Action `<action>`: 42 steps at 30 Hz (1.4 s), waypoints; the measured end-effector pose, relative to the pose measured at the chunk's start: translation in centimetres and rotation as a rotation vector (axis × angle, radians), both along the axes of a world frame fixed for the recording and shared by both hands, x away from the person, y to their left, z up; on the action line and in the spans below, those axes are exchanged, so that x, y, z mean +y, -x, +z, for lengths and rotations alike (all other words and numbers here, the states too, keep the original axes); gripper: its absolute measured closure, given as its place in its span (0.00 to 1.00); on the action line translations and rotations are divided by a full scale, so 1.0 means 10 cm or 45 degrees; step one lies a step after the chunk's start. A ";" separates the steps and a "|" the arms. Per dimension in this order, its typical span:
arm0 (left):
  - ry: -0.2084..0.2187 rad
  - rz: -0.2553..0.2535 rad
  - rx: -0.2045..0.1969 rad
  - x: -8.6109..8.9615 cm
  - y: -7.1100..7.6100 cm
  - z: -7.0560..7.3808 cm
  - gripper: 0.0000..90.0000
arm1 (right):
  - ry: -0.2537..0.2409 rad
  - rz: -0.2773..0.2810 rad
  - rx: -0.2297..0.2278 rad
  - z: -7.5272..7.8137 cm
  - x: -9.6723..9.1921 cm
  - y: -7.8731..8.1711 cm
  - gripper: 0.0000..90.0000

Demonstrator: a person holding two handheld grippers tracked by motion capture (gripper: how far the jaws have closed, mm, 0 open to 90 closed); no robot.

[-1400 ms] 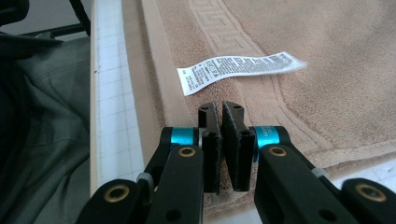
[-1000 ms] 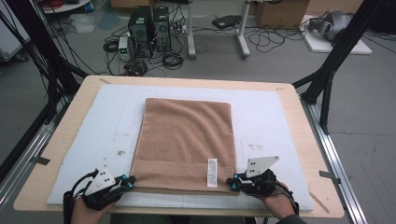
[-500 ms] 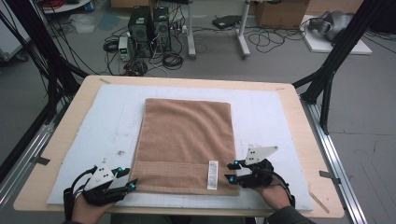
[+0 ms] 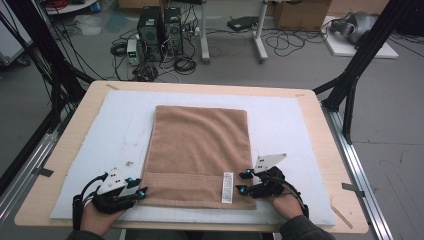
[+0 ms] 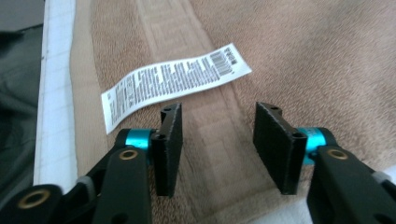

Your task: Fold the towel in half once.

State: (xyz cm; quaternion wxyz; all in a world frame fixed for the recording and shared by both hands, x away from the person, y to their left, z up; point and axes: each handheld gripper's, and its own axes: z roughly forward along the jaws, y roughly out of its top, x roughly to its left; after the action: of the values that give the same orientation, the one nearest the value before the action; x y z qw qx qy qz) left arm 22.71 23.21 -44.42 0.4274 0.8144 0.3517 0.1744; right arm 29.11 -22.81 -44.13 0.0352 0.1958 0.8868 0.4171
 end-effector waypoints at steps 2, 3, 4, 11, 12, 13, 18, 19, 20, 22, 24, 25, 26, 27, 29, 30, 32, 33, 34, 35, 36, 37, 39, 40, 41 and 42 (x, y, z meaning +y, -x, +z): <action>0.032 0.005 -0.010 0.01 -0.02 0.04 0.62 | -0.011 -0.019 -0.009 0.02 0.01 -0.01 0.53; 0.049 0.007 -0.014 0.02 -0.03 0.06 0.61 | -0.018 -0.021 -0.012 0.03 0.02 -0.02 0.51; 0.065 0.008 -0.014 0.03 -0.05 0.08 0.59 | -0.030 -0.030 -0.012 0.04 0.03 -0.04 0.49; 0.104 0.015 0.001 0.05 -0.20 0.17 0.44 | -0.082 -0.088 0.001 0.14 0.03 -0.16 0.36; 0.109 0.009 0.003 0.06 -0.22 0.18 0.42 | -0.080 -0.102 0.000 0.15 0.03 -0.18 0.35; 0.123 -0.003 0.006 0.06 -0.24 0.19 0.42 | -0.075 -0.111 -0.007 0.17 0.02 -0.19 0.34; 0.150 -0.013 0.002 0.06 -0.32 0.23 0.39 | -0.092 -0.152 -0.023 0.26 -0.05 -0.27 0.31; 0.153 -0.010 -0.001 0.06 -0.33 0.25 0.38 | -0.092 -0.156 -0.022 0.27 -0.05 -0.27 0.31; 0.154 -0.009 -0.004 0.05 -0.34 0.27 0.38 | -0.085 -0.162 -0.023 0.29 -0.06 -0.28 0.30; 0.148 -0.010 -0.013 0.05 -0.36 0.31 0.38 | -0.090 -0.167 -0.036 0.32 -0.08 -0.30 0.30; 0.146 -0.004 -0.017 0.06 -0.39 0.34 0.38 | -0.084 -0.169 -0.047 0.36 -0.09 -0.32 0.29; 0.146 -0.001 -0.016 0.06 -0.40 0.35 0.38 | -0.083 -0.169 -0.046 0.37 -0.09 -0.31 0.29; 0.141 -0.001 -0.018 0.06 -0.41 0.36 0.38 | -0.081 -0.167 -0.059 0.38 -0.09 -0.32 0.29; 0.138 0.000 -0.020 0.06 -0.42 0.37 0.38 | -0.084 -0.170 -0.058 0.39 -0.09 -0.32 0.29; 0.136 -0.002 -0.018 0.05 -0.44 0.39 0.38 | -0.074 -0.166 -0.065 0.40 -0.09 -0.32 0.29; 0.133 -0.003 -0.019 0.05 -0.45 0.40 0.38 | -0.073 -0.168 -0.062 0.41 -0.09 -0.32 0.29; 0.129 0.002 -0.019 0.05 -0.48 0.41 0.38 | -0.075 -0.170 -0.067 0.42 -0.10 -0.33 0.29; 0.134 0.007 -0.012 0.05 -0.49 0.42 0.38 | -0.074 -0.173 -0.069 0.42 -0.10 -0.34 0.29; 0.132 0.009 -0.011 0.06 -0.51 0.43 0.38 | -0.073 -0.173 -0.071 0.43 -0.10 -0.34 0.29; 0.134 0.016 -0.012 0.07 -0.52 0.43 0.38 | -0.071 -0.174 -0.074 0.43 -0.10 -0.35 0.29; 0.133 0.016 -0.013 0.08 -0.54 0.44 0.38 | -0.069 -0.175 -0.075 0.43 -0.09 -0.35 0.29; 0.139 0.020 -0.009 0.08 -0.55 0.44 0.38 | -0.068 -0.178 -0.076 0.44 -0.09 -0.36 0.28; 0.131 0.019 -0.011 0.08 -0.57 0.46 0.38 | -0.067 -0.176 -0.083 0.45 -0.09 -0.38 0.27; 0.122 0.019 -0.014 0.08 -0.57 0.47 0.38 | -0.066 -0.181 -0.082 0.46 -0.08 -0.39 0.27; 0.125 0.019 -0.021 0.08 -0.58 0.48 0.38 | -0.060 -0.183 -0.084 0.46 -0.08 -0.40 0.26; 0.124 0.017 -0.021 0.08 -0.59 0.49 0.38 | -0.058 -0.188 -0.076 0.47 -0.08 -0.41 0.26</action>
State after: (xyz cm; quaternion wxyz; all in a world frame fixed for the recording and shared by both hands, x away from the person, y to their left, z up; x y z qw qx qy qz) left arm 28.64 23.97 -39.49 0.4683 0.7887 0.3618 0.1666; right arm 33.17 -23.57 -39.43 0.0878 0.2488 0.8587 0.4393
